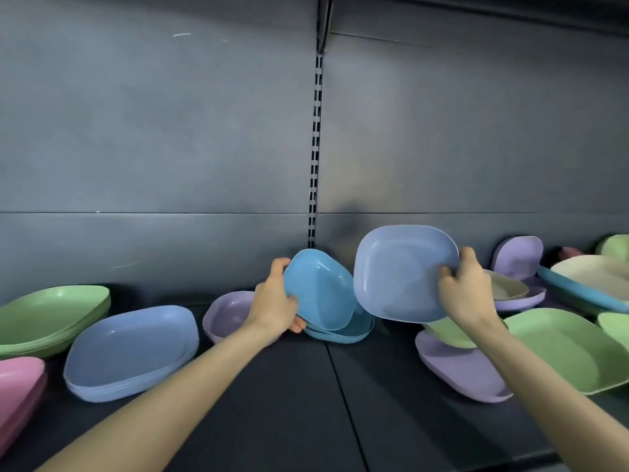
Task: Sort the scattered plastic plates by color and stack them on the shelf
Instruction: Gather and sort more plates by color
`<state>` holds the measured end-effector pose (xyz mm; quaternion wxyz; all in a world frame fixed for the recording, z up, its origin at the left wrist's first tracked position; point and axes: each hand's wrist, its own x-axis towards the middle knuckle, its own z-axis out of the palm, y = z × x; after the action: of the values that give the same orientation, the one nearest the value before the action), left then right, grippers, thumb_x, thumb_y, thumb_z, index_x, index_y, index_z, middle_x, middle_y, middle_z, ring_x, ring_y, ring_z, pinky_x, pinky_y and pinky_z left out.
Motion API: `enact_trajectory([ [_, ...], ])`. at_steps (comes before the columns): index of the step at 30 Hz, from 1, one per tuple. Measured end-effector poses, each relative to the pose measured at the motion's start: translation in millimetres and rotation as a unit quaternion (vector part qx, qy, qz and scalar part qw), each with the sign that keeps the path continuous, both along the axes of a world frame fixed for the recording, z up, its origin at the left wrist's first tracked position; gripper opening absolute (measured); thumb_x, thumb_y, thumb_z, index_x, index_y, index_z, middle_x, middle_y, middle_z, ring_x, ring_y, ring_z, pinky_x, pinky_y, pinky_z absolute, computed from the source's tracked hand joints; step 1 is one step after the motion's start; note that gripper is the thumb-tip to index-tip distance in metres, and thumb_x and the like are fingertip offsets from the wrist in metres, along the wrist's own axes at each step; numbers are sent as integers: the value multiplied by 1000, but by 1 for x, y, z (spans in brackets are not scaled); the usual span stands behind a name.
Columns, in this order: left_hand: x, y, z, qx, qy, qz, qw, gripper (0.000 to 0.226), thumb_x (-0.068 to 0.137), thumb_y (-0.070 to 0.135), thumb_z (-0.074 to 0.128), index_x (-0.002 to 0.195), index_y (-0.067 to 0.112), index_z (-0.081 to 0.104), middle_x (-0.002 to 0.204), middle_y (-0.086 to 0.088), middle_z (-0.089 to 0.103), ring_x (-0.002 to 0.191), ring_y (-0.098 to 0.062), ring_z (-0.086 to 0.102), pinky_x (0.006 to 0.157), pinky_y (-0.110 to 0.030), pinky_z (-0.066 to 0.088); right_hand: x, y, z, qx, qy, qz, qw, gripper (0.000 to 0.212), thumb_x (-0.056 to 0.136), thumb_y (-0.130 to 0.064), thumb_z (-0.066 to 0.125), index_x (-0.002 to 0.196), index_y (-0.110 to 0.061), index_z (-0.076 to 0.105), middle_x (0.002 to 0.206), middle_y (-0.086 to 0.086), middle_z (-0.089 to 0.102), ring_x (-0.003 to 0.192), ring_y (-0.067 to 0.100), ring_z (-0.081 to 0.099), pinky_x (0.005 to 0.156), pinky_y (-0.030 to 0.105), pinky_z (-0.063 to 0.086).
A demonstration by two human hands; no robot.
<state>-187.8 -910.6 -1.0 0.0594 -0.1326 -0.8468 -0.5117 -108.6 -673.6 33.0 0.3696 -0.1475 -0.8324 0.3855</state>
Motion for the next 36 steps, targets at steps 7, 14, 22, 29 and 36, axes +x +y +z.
enact_trajectory([
  [7, -13, 21, -13, -198, 24, 39, 979, 46, 84, -3, 46, 127, 11, 36, 99, -12, 53, 68, -27, 63, 58, -37, 56, -18, 16, -3, 12, -20, 17, 1000, 12, 92, -4, 37, 100, 1, 43, 84, 19, 56, 75, 36, 49, 61, 37, 35],
  [14, -10, 20, -20, -318, 77, 43, 944, 25, 93, 31, 53, 99, 7, 59, 109, -8, 52, 96, -32, 56, 81, -40, 48, -35, 18, -6, 13, -35, 42, 998, 19, 93, -5, 38, 109, 0, 46, 93, 15, 56, 85, 35, 49, 67, 35, 35],
  [22, 8, -3, -8, -47, 80, 4, 996, 33, 89, 42, 57, 115, 22, 56, 99, 8, 63, 84, -6, 59, 71, -11, 43, -48, -12, 1, -23, -29, 112, 993, 17, 93, -5, 38, 107, -5, 48, 99, 10, 56, 89, 31, 48, 71, 33, 36],
  [29, 47, -41, 5, 126, 48, -17, 991, 16, 93, 26, 56, 104, 15, 52, 83, -11, 70, 64, -13, 65, 61, -29, 53, -51, -82, 3, -32, -1, 240, 970, 13, 96, -10, 42, 108, -9, 46, 100, 11, 58, 91, 30, 53, 76, 40, 44],
  [36, 60, -121, 9, 49, 152, 137, 978, 14, 92, 12, 51, 85, 23, 46, 49, 1, 59, 44, -15, 56, 52, -27, 47, -53, -157, 4, -6, 7, 327, 945, 12, 93, -17, 51, 97, -7, 55, 88, 13, 63, 77, 29, 56, 65, 38, 48],
])
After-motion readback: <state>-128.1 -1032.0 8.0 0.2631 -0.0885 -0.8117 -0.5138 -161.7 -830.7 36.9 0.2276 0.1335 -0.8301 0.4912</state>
